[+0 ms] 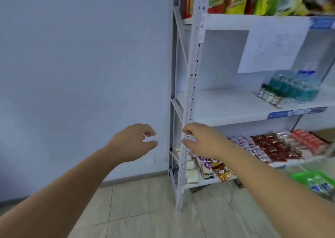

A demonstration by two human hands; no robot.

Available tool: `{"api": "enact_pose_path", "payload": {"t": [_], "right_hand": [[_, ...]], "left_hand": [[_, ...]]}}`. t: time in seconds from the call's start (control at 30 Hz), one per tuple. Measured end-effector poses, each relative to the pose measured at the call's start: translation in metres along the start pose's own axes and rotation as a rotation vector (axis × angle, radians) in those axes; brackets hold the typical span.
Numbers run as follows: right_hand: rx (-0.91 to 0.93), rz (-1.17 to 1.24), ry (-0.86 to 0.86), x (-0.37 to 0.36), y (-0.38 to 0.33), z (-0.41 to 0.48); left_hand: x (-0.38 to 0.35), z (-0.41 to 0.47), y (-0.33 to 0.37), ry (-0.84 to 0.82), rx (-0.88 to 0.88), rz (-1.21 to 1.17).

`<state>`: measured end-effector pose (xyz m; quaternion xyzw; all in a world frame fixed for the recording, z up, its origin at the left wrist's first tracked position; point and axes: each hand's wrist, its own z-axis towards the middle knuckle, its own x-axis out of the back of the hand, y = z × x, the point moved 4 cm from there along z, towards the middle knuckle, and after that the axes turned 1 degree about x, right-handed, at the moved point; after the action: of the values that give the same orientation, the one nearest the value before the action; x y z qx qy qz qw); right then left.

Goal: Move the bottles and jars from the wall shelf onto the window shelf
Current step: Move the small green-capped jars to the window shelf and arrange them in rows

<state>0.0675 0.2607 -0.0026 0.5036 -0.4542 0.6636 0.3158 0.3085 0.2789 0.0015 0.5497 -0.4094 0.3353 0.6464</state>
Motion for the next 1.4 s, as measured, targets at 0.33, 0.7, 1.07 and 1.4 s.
{"api": "enact_pose_path", "payload": {"t": [0.33, 0.7, 1.07, 1.4], "right_hand": [[-0.291, -0.071, 0.05, 0.032, 0.156, -0.052], [-0.421, -0.109, 0.11, 0.069, 0.288, -0.005], [-0.519, -0.13, 0.084, 0.094, 0.445, 0.02], [-0.545, -0.119, 0.077, 0.142, 0.628, 0.058]], "left_hand": [[-0.096, 0.116, 0.129, -0.188, -0.268, -0.037], [-0.157, 0.267, 0.205, -0.283, -0.401, -0.063], [-0.236, 0.381, 0.305, -0.385, -0.47, -0.063], [-0.296, 0.498, 0.429, -0.313, -0.377, -0.063]]}}
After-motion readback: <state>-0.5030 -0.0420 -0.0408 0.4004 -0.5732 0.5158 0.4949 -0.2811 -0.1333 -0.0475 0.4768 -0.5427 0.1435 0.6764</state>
